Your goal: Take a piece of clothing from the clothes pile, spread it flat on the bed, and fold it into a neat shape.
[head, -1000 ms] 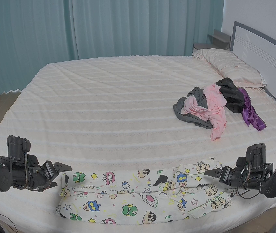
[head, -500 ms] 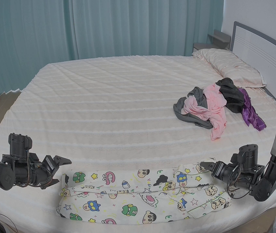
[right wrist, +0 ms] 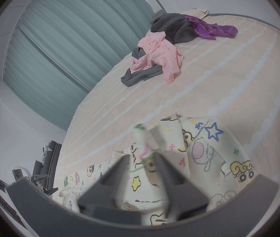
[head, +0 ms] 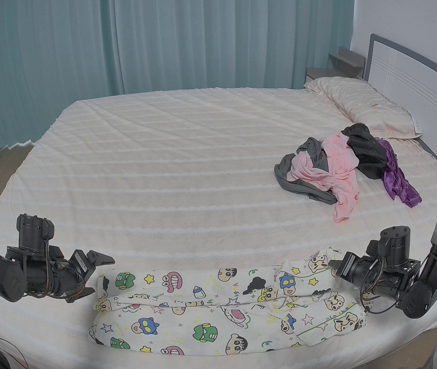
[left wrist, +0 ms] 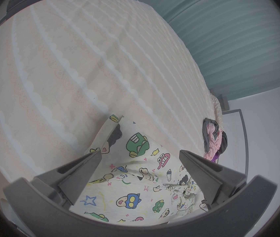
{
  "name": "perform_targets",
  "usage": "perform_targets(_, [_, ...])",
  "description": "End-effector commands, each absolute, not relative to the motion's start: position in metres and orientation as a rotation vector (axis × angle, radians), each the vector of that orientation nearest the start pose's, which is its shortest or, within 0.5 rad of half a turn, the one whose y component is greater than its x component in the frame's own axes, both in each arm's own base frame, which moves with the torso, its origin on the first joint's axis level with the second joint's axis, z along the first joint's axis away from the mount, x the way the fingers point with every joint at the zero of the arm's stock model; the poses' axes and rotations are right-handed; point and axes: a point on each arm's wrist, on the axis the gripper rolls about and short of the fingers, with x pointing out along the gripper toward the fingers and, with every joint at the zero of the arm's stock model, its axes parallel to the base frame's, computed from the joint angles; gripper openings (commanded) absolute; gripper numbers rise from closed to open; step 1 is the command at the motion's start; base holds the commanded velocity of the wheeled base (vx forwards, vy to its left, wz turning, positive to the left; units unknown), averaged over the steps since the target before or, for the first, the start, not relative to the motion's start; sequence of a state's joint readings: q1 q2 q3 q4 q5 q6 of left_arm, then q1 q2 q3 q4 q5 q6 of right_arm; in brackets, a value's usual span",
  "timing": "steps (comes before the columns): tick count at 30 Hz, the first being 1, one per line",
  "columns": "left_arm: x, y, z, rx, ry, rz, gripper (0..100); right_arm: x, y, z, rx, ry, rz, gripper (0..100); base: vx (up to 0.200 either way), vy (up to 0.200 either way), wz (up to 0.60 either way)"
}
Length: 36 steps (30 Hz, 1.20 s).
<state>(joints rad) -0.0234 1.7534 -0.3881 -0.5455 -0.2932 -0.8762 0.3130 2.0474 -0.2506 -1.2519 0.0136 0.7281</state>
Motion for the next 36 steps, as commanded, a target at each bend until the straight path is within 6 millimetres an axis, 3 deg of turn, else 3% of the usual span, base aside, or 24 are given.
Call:
perform_targets(1, [0.233, -0.012, 0.064, -0.929, 0.904, 0.082, 100, 0.245, 0.080, 0.031, 0.622, 0.617, 0.114, 0, 0.000, 0.000, 0.00])
perform_targets(12, [0.232, -0.012, 0.063, -0.928, 0.909, 0.082, 100, 0.247, 0.080, 0.043, 0.504, 0.528, 0.178, 0, 0.000, 0.000, 0.00])
perform_targets(18, [0.232, -0.013, 0.063, -0.928, 0.910, 0.081, 100, 0.255, 0.079, 0.021, 0.438, 0.579, 0.174, 0, 0.000, 0.000, 0.00])
perform_targets(19, [0.232, -0.013, 0.063, -0.926, 0.913, 0.079, 100, 0.256, 0.078, 0.017, 0.438, 0.587, 0.165, 100, 0.000, 0.000, 0.00])
perform_targets(25, [0.231, -0.015, 0.062, -0.923, 0.920, 0.072, 100, 0.267, 0.069, 0.021, 0.450, 0.548, 0.125, 100, 0.000, 0.000, 0.00])
perform_targets(28, [0.231, -0.016, 0.062, -0.923, 0.925, 0.071, 100, 0.271, 0.067, 0.041, 0.456, 0.475, 0.133, 100, 0.000, 0.000, 0.00])
perform_targets(32, [0.231, -0.018, 0.060, -0.920, 0.932, 0.068, 100, 0.274, 0.072, 0.056, 0.430, 0.469, 0.154, 100, 0.000, 0.000, 0.00])
perform_targets(36, [0.230, -0.019, 0.060, -0.917, 0.937, 0.066, 100, 0.282, 0.092, 0.070, 0.410, 0.496, 0.207, 100, 0.000, 0.000, 0.00])
